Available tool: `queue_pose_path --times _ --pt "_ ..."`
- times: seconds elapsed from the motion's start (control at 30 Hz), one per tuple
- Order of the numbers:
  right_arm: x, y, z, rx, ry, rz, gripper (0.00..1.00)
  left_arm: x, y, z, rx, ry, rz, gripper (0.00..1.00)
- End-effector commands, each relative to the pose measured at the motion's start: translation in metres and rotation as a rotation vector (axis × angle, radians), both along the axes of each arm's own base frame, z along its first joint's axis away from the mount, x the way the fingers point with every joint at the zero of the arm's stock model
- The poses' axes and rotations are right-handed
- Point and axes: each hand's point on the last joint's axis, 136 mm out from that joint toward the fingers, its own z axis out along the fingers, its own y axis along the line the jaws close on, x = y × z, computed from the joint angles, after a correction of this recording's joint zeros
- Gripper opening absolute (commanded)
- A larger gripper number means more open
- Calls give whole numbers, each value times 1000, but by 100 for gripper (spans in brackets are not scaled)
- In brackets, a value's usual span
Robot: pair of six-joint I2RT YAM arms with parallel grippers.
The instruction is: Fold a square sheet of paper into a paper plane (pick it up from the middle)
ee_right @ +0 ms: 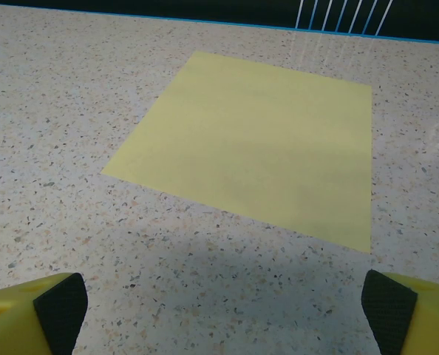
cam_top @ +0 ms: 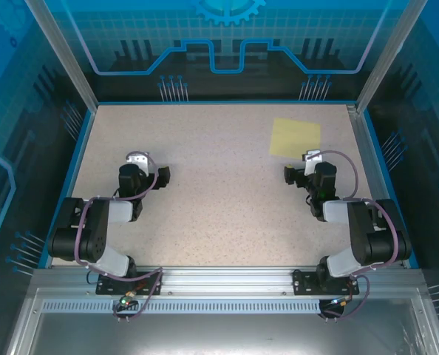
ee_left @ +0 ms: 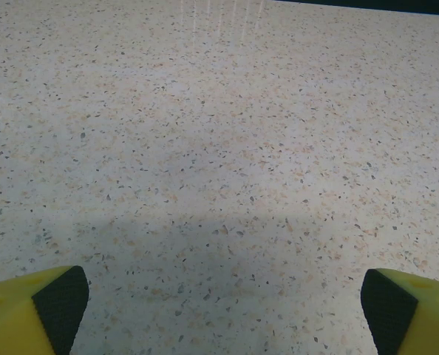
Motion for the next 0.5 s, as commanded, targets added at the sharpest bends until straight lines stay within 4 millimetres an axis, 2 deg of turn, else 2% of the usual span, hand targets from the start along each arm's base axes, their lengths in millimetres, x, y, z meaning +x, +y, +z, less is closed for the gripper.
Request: queue_pose_path --times 0.0,0.47 --pt "5 3 8 -5 -36 14 99 6 -2 15 21 -52 -13 99" --pt "5 2 8 -3 -35 13 99 7 -1 15 10 -52 -14 99"
